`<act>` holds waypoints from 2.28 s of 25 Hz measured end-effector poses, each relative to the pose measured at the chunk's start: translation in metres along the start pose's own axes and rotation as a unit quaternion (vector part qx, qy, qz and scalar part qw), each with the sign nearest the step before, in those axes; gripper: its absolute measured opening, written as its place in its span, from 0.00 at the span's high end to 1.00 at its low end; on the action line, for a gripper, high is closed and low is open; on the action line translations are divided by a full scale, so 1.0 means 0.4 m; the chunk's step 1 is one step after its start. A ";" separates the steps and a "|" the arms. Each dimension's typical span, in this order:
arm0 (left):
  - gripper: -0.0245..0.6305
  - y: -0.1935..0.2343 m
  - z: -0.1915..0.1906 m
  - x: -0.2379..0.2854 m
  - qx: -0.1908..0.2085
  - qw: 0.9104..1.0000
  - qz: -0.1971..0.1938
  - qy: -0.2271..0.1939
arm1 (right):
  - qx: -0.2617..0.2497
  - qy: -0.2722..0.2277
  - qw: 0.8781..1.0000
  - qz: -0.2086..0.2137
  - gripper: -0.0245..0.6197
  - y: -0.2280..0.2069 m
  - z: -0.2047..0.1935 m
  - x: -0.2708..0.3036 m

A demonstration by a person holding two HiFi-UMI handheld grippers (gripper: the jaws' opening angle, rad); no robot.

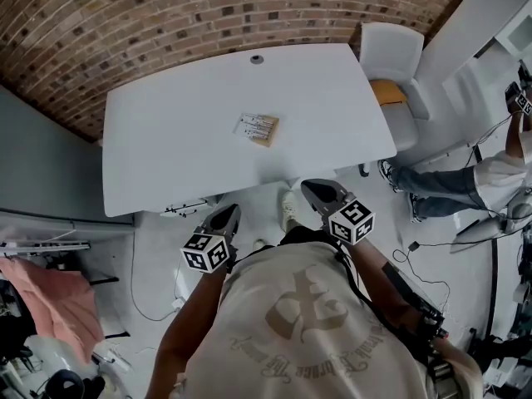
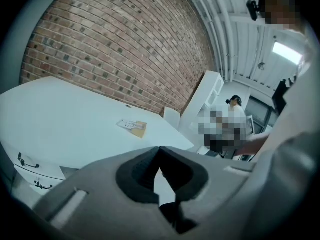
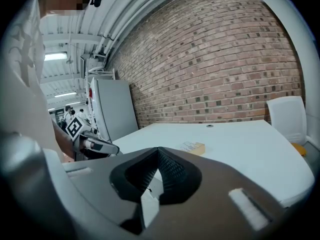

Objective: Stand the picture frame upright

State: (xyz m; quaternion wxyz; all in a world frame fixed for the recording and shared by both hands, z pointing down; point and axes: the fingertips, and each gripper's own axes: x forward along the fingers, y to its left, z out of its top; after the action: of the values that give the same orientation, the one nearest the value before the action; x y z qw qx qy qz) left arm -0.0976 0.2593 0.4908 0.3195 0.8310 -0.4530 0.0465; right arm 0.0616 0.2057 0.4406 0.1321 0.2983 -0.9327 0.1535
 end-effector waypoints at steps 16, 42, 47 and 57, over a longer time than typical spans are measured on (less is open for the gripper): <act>0.96 0.073 0.141 0.224 -0.002 0.999 0.045 0.013 | 0.002 0.026 0.998 0.056 0.95 -0.225 0.063 0.176; 0.96 0.142 0.203 0.463 -0.099 0.976 0.187 0.044 | -0.040 0.154 0.961 0.226 0.95 -0.481 0.103 0.472; 0.96 0.145 0.194 0.477 -0.120 0.974 0.184 0.047 | -0.049 0.178 0.955 0.231 0.95 -0.499 0.100 0.507; 0.94 0.204 0.169 0.498 -0.234 0.951 0.198 0.028 | -0.045 0.238 0.935 0.259 0.95 -0.483 0.086 0.586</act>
State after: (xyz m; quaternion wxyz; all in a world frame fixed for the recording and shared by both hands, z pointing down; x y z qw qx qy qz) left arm -0.0592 0.0450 0.5505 0.5022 0.6250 -0.5972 0.0246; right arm -0.0130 -0.0774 0.5285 0.3189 -0.0048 -0.9250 0.2065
